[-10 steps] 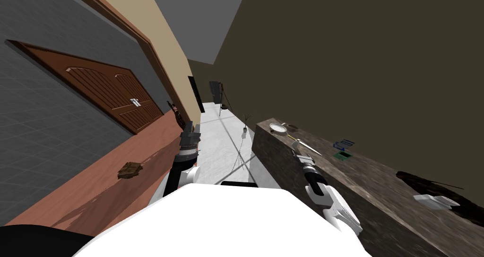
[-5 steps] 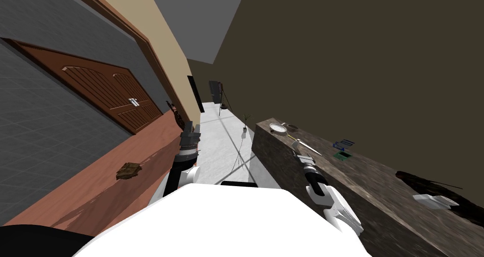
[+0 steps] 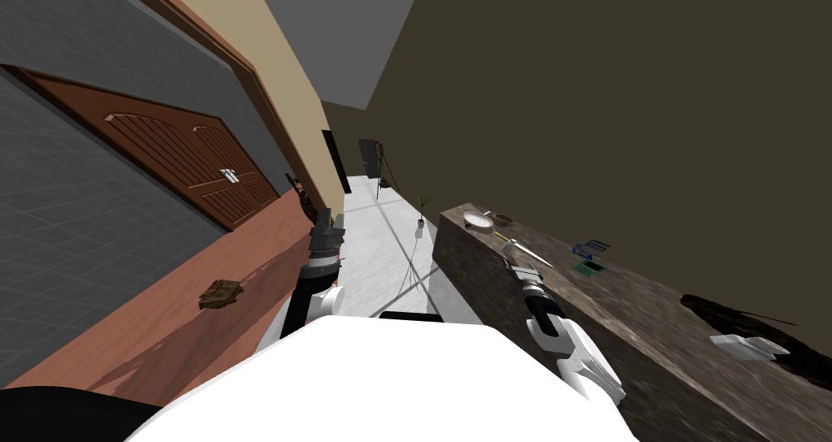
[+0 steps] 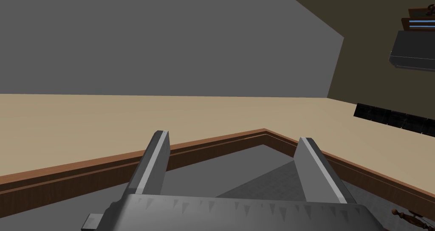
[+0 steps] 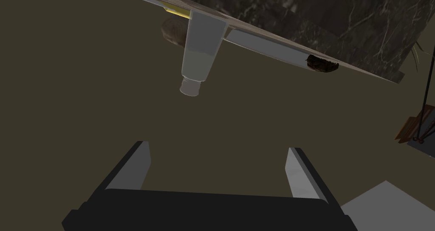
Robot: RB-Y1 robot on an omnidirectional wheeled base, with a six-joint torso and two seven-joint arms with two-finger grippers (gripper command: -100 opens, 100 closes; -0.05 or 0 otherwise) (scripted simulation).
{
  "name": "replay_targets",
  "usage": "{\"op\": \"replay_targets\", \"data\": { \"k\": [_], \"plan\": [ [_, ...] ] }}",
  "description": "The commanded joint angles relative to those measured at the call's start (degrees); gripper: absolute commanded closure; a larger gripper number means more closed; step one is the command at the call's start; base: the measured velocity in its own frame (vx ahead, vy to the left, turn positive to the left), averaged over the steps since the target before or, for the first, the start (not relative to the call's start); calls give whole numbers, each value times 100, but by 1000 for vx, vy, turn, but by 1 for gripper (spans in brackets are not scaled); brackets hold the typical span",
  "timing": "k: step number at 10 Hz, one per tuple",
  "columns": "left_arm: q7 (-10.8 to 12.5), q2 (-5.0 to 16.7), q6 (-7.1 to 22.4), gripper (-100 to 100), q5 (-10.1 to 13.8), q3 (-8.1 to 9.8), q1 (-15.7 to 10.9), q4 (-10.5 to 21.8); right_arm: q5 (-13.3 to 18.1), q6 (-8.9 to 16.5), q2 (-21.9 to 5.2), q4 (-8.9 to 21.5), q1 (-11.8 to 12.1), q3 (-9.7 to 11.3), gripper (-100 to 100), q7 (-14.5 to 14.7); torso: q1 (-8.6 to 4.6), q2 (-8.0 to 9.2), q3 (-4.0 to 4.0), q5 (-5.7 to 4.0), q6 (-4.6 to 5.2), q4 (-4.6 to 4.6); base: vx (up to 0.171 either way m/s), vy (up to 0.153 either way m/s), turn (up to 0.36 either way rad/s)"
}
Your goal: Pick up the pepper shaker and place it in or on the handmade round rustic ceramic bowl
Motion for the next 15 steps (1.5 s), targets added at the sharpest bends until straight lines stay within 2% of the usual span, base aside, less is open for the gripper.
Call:
{"op": "replay_targets", "data": {
  "k": [1,11,13,15],
  "plan": [
    [0,0,0,0,0,0,0,0,0,-2,-1,3,0,-2,-100,0,0,0,0,0,0,0,0,0,0],
    [0,0,0,0,0,0,0,0,73,27,-93,0,-87,-119,-100,35,6,-12,-7,1,0,-2,19,8,-13],
    [0,0,0,0,0,0,1,0,112,65,-82,1,-128,-204,-100,39,13,-26,-14,2,2,-5,99,38,-154],
    [0,0,0,0,0,0,2,0,130,142,35,11,-156,-334,-100,33,19,-71,-39,4,-3,-14,219,30,-35]
  ]
}}
